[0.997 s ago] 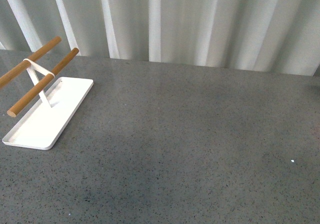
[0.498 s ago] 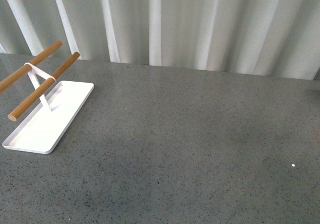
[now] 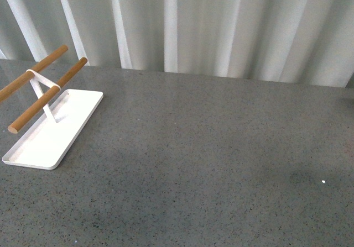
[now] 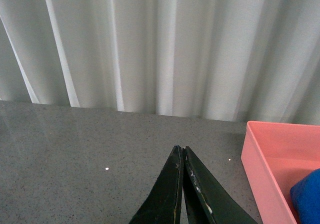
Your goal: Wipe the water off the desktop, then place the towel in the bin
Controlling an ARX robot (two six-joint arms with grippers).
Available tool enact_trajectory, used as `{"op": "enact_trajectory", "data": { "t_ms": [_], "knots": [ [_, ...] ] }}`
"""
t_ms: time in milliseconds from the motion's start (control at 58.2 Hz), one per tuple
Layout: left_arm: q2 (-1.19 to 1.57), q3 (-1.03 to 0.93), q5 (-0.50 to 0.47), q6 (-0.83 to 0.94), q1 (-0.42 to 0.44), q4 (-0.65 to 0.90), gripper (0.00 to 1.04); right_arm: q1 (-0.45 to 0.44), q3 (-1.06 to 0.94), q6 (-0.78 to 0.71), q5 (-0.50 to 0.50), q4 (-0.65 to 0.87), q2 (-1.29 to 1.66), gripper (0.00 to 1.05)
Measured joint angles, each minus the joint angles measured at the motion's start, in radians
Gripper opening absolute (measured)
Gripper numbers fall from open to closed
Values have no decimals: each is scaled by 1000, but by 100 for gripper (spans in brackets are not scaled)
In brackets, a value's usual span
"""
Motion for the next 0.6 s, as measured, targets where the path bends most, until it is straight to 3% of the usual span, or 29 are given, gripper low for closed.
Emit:
{"op": "enact_trajectory", "data": {
  "t_ms": [172,601],
  "knots": [
    [0,0,0,0,0,0,98,0,-31,1,0,0,-48,3],
    [0,0,0,0,0,0,98,0,-31,3,1,-211,-272,3]
  ]
}}
